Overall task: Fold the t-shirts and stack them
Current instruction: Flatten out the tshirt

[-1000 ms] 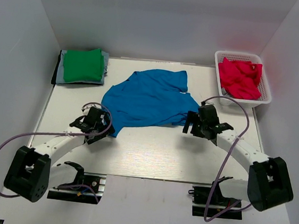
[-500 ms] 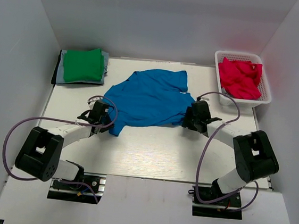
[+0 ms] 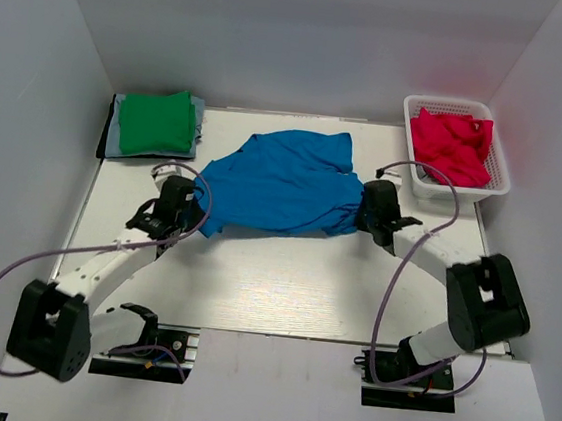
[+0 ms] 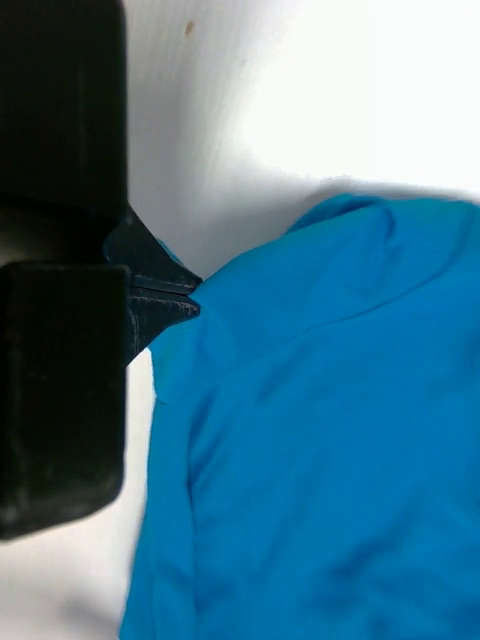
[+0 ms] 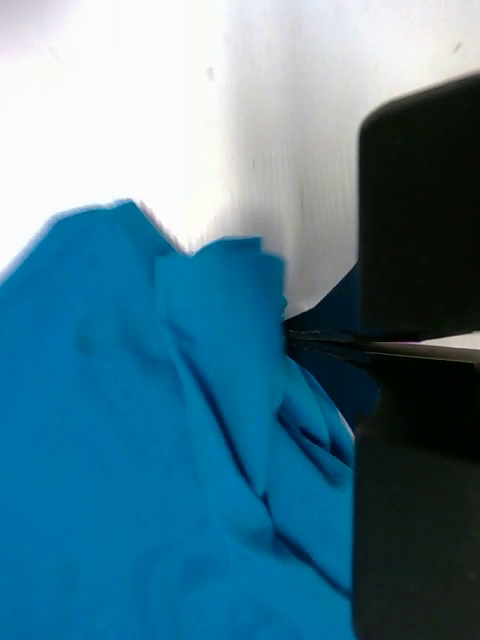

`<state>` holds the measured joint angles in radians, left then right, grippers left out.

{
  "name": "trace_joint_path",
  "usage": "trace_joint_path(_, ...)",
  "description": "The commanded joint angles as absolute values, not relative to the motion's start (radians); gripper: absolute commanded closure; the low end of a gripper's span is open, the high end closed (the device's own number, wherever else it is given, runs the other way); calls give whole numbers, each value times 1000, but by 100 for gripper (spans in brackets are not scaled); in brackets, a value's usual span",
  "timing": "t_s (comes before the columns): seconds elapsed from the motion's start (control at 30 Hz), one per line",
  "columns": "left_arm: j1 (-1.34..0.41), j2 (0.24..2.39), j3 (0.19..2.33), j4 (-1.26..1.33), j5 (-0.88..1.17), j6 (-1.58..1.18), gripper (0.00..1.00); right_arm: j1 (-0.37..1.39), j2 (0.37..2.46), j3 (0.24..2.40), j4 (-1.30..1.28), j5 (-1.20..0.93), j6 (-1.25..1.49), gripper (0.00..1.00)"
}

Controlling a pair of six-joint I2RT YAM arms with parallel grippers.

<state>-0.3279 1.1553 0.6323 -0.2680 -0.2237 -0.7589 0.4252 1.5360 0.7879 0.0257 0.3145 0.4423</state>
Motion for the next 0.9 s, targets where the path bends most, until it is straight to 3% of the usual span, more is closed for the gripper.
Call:
trace_joint_path(0.0,-318,1045,678,-302,-333,-750,100,420,1383,773,64,434,416,100)
trace_joint_path(0.27,-318,887,842,-321,-428,-712,100,419,1087,805,44,523,330,100)
trace_joint_path(0.6,-318,821,1191,-270,-440,-565,100,423,833,1051,52,551,152,100)
trace_joint_path(0.87,-318,786,1449,-276,-163,-473,100,423,743,1319,2,356,87,100)
